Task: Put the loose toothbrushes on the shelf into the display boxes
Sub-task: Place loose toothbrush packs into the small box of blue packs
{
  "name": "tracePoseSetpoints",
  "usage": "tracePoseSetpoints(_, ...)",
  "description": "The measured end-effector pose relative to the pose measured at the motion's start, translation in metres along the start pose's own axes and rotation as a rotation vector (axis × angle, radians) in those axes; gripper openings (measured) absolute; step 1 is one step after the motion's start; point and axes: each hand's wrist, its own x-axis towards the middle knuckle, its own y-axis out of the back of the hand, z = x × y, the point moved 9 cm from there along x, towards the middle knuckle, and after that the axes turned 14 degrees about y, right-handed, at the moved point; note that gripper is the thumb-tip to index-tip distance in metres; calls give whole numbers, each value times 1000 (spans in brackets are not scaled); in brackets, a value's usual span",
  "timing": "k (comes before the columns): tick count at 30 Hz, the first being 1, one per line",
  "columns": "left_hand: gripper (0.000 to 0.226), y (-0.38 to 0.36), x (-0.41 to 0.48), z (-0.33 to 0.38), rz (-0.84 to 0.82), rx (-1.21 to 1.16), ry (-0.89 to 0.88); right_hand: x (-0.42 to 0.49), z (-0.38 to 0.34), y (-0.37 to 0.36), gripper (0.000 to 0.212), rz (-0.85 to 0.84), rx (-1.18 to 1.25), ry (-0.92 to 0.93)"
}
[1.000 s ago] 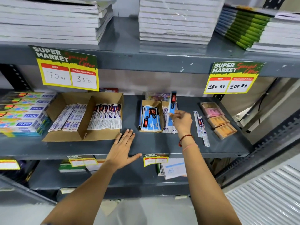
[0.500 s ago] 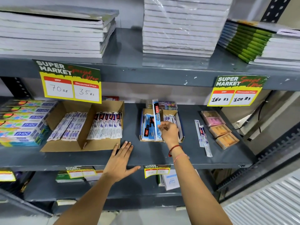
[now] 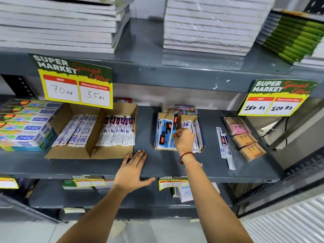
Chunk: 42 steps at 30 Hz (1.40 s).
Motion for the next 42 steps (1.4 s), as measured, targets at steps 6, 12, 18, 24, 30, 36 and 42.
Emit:
tracePoseSetpoints(6,87,0,0,-1,33,-3,4,8,-14,-16,15,-136,-218,47)
tracePoseSetpoints(12,87,1,0,0,38,-8,7,22,-17,-27,20,-250,-292,49)
tracePoseSetpoints(18,87,1,0,0,26,-27,19,29,-9,-35,25,-340,-389,74)
tracePoseSetpoints(24,87,2,0,-1,24,-36,22,35,-13,-42,25,-415,-512,155)
tracePoseSetpoints(30,86,1,-1,0,37,-39,19,49,-37,-46,29,-469,-585,348)
tracePoseSetpoints(36,86,4,-1,0,58,-32,16,40,-46,-87,37,-817,-576,633)
tracePoseSetpoints(42,88,4,-1,0,49,-18,23,32,-34,-102,42,-913,-713,827)
